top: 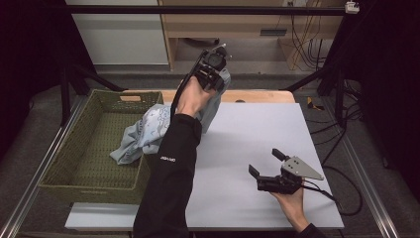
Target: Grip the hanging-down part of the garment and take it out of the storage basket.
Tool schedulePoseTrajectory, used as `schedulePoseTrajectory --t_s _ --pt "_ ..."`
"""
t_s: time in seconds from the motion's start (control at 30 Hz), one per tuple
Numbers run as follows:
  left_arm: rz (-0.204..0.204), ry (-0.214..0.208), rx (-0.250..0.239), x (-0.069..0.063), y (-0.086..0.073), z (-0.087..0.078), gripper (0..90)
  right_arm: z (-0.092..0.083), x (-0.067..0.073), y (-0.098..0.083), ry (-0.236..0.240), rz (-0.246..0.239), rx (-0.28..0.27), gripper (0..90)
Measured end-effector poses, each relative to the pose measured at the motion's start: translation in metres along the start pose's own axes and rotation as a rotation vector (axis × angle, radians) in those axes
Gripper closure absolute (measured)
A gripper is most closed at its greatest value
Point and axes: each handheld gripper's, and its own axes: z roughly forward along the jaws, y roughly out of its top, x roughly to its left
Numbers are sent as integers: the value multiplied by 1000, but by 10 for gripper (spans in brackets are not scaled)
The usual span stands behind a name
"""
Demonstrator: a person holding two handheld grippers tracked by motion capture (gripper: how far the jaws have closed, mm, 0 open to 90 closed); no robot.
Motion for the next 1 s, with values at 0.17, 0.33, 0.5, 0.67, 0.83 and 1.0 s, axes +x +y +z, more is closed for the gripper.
schedulePoseTrajectory --t_s 0.17,0.33,0.5,0.67,0.83,1.0 --pt "0 2 0 0 -1 -3 814 1 -2 1 2 3 3 4" --pt "1 3 1 -1 -1 -5 814 3 -2 8 5 38 -12 3" --pt "5 10 2 0 0 -7 814 7 -3 15 2 12 -13 3" --pt "4 12 1 0 0 -8 814 15 1 20 18 16 -13 3" --pt "7 14 3 -1 1 -9 814 25 7 25 36 24 -26 4" --pt "6 7 3 1 1 -10 814 43 15 33 50 25 -29 3"
